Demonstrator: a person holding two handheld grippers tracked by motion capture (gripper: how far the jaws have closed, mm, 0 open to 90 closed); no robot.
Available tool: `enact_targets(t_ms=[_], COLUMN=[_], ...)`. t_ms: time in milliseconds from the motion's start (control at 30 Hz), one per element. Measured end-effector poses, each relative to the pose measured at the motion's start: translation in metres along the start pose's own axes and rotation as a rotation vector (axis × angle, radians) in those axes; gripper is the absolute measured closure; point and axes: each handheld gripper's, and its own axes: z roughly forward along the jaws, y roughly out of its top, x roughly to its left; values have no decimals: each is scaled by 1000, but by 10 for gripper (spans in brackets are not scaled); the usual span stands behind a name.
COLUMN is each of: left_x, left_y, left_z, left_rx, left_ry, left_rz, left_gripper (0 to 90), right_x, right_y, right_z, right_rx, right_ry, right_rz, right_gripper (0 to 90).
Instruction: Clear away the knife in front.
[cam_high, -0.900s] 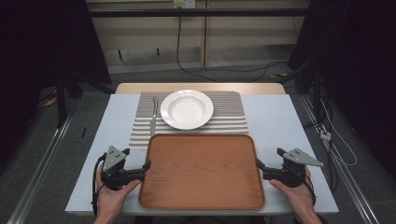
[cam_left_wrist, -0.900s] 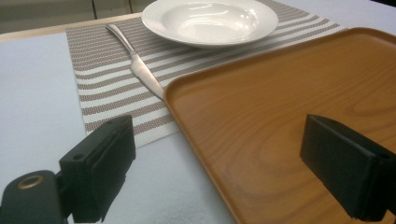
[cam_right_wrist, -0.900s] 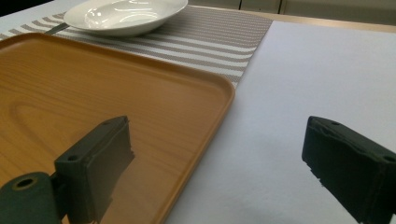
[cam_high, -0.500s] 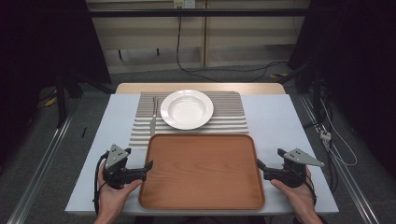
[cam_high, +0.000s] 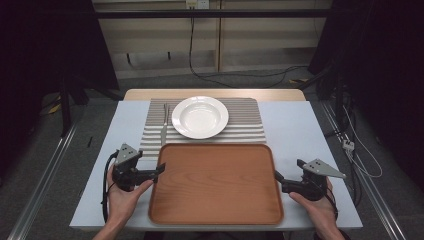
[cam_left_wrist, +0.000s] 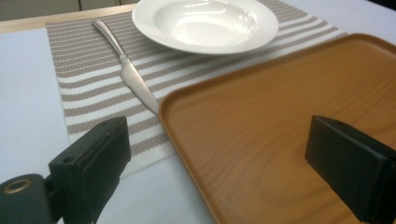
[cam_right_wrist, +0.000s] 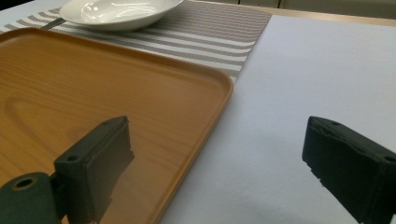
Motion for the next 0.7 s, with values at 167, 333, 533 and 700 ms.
enact_targets(t_ms=[167, 333, 533, 700], left_x=[5, 9, 9, 10], left_y=[8, 17, 26, 33], left_z=[6, 9, 14, 18], left_rx=[-1, -14, 9, -7], left_ry=[9, 5, 6, 21], left_rz=[3, -2, 15, 22], left_gripper=[71, 74, 74, 78], right_x=[0, 0, 0, 0], right_y=[0, 0, 0, 0], right_z=[1, 0, 0, 1], right_rx=[4, -1, 1, 2], right_ry=[2, -3, 0, 3], right_rz=[-3, 0, -1, 0], right_gripper=[76, 76, 75, 74])
